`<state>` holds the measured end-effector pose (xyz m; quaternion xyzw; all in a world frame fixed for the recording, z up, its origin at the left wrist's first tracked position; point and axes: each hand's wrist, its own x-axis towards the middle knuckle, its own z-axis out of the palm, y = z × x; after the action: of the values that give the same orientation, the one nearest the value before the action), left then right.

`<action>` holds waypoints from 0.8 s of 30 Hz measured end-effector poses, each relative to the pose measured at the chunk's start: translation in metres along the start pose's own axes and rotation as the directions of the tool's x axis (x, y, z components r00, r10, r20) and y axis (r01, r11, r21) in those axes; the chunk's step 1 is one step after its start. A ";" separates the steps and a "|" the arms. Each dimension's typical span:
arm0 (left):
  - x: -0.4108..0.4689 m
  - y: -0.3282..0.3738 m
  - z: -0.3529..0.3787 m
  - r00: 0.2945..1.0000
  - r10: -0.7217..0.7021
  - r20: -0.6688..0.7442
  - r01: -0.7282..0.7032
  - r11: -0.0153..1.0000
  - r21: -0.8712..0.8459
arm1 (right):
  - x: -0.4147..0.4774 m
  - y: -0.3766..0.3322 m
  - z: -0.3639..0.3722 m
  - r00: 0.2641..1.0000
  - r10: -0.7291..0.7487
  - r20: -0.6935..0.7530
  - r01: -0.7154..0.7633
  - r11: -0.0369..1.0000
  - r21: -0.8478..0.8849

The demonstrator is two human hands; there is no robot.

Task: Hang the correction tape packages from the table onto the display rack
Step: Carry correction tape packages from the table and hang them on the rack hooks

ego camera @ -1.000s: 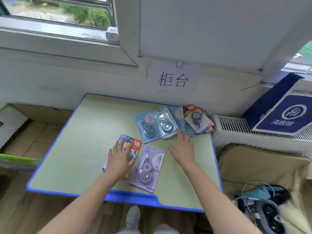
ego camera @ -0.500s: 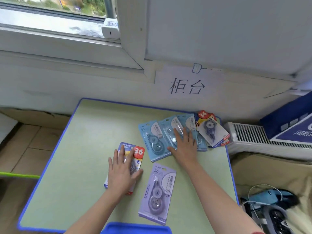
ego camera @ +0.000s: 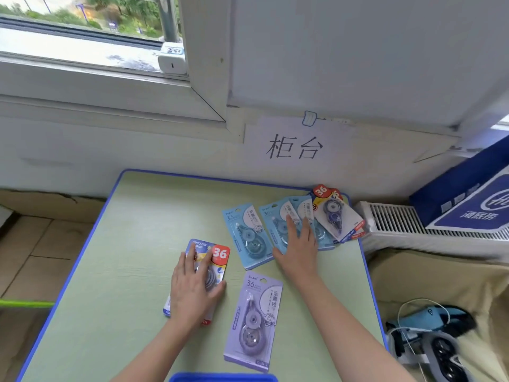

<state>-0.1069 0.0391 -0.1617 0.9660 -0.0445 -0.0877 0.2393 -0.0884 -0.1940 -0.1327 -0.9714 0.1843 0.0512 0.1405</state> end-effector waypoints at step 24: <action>-0.209 0.033 0.013 0.959 0.263 -0.101 -0.258 0.964 0.065 | -0.274 0.095 0.008 0.981 0.142 -0.129 -0.105 0.959 0.262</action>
<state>-0.3158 0.0302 -0.1267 0.9608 -0.1605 -0.0018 0.2262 -0.3783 -0.1823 -0.1231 -0.9332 0.2595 -0.0356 0.2462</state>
